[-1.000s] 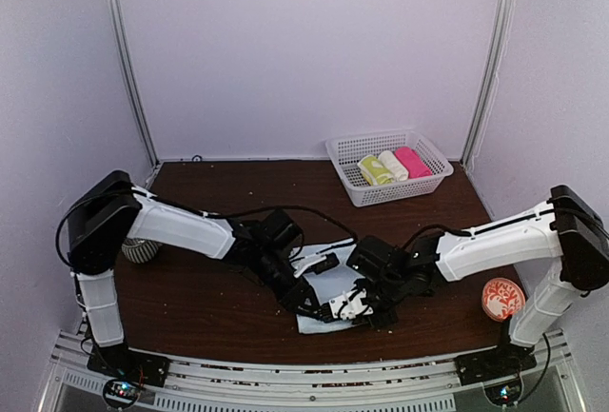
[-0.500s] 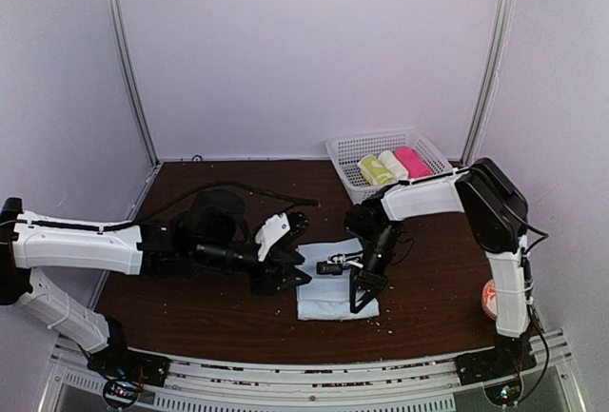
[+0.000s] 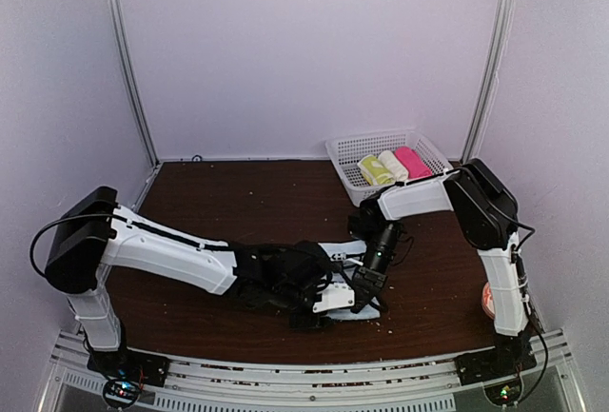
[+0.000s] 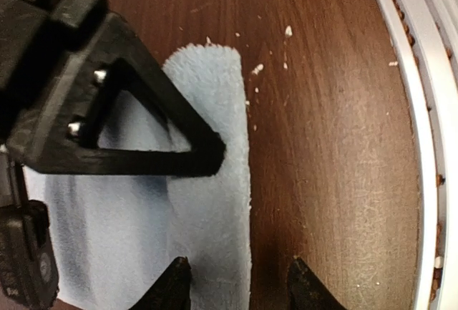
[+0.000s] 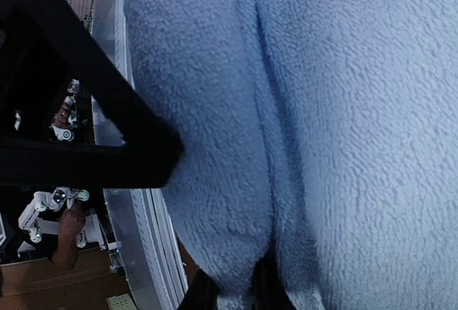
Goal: Roll the towels
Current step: Roll the towel at the center of the board.
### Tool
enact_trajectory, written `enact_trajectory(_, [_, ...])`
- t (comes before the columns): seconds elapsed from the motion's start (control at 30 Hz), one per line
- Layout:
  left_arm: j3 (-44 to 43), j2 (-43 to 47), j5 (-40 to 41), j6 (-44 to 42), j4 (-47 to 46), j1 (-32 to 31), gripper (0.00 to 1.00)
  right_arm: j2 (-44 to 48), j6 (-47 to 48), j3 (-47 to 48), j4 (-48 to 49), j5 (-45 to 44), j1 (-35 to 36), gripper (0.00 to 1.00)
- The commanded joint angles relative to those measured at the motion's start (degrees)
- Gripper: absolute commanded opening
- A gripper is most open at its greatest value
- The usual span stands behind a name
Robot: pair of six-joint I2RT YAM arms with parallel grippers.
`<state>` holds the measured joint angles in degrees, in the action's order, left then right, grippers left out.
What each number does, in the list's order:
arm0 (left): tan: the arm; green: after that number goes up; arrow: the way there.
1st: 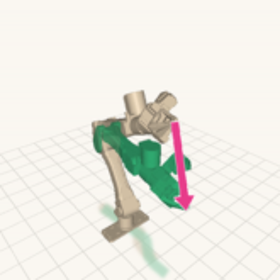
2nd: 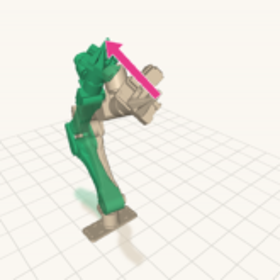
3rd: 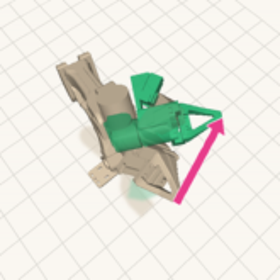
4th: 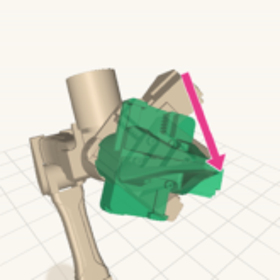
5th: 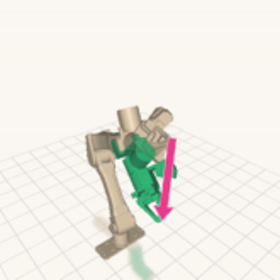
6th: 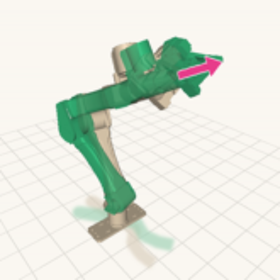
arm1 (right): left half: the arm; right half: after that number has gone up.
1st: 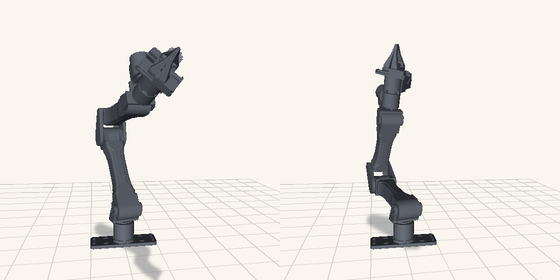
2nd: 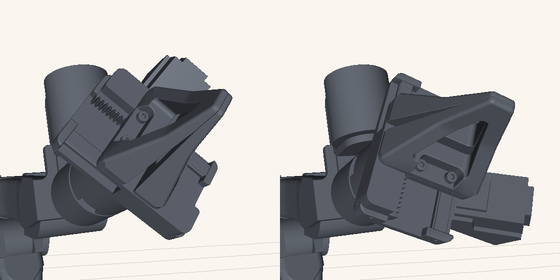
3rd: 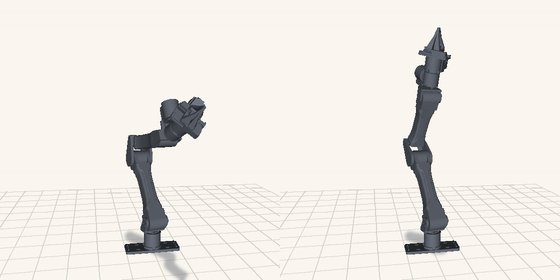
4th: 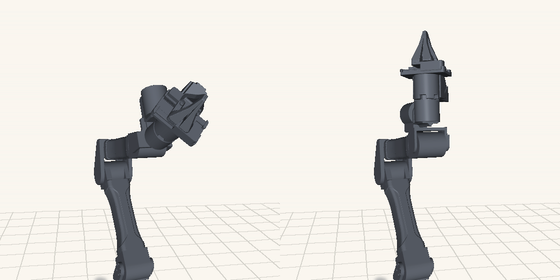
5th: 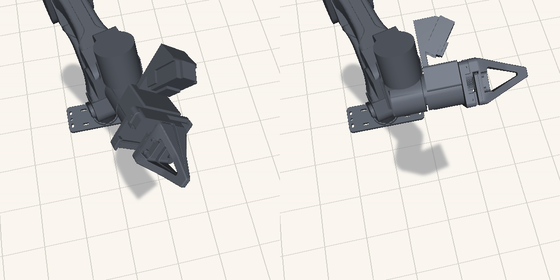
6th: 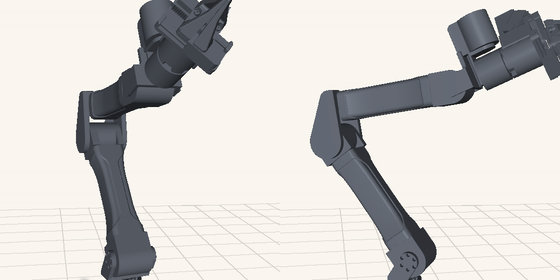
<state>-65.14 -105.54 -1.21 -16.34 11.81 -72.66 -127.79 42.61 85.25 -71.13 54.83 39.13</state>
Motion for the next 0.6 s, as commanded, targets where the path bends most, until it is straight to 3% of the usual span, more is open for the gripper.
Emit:
enact_trajectory(0.0, [-4.46, -3.54, 0.23, -5.92, 3.14, 0.22, 0.46, -2.48, -1.84, -1.7, 3.12, -9.27, 0.43, 0.08])
enact_trajectory(0.17, [-4.76, -6.02, 1.65, -5.93, 2.35, 0.24, 0.39, -1.91, -2.33, -2.34, 4.13, -9.03, 0.42, 0.08])
enact_trajectory(0.27, [-5.48, -6.99, 2.03, -4.89, 2.53, 0.24, 0.25, -1.11, -1.5, -2.14, 3.28, -8.85, 0.42, 0.08])
enact_trajectory(0.33, [-5.73, -7.2, 1.55, -4.02, 3.02, 0.28, 0.18, 0.46, 0.08, -1.54, 1.82, -8.54, 0.43, 0.14])
enact_trajectory(0.5, [-5.53, -7.25, -0.21, -0.69, 4.86, 0.24, 0.07, 8.24, 4.79, 1.48, -3.76, -7.69, 0.12, 0.37])
enact_trajectory(0.57, [-5.31, -6.95, -1.07, 0.63, 5.33, 0.16, 0.04, 10.82, 4.77, 3.24, -4.62, -7.34, -0.71, 0.39])
